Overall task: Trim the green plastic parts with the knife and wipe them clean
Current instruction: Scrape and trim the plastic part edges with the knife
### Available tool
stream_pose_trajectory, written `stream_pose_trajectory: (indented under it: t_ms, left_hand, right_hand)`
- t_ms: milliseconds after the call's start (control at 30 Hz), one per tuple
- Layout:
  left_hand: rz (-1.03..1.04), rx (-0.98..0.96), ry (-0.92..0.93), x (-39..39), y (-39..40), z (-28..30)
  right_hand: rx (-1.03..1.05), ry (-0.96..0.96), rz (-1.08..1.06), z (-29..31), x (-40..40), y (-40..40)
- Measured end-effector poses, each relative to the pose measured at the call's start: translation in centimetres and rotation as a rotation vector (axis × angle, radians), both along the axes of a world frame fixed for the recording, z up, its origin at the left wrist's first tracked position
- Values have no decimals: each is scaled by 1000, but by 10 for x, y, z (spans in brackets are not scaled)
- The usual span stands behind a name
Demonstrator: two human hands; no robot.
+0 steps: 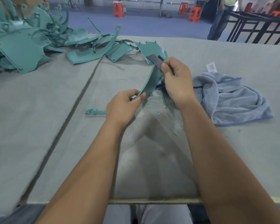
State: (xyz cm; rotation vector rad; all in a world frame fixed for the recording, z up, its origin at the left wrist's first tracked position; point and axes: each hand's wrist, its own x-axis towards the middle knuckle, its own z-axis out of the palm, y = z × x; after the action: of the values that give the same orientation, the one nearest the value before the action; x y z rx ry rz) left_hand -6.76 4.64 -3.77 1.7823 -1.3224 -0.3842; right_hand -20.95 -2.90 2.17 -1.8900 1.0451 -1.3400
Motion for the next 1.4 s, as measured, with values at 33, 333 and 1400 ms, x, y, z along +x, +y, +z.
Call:
stream_pose_trajectory:
  t_ms: [33,333,1400]
  left_hand:
    - [-2,-1,-3,0,0,0]
    - [-5,-7,-18,1,0,-1]
    - [21,-272,-578,2,5,8]
  right_hand:
    - [0,-10,8,0,-1,1]
    - [53,-32,5,-4,-1,5]
    - [557,-837,97,-26,-36,3]
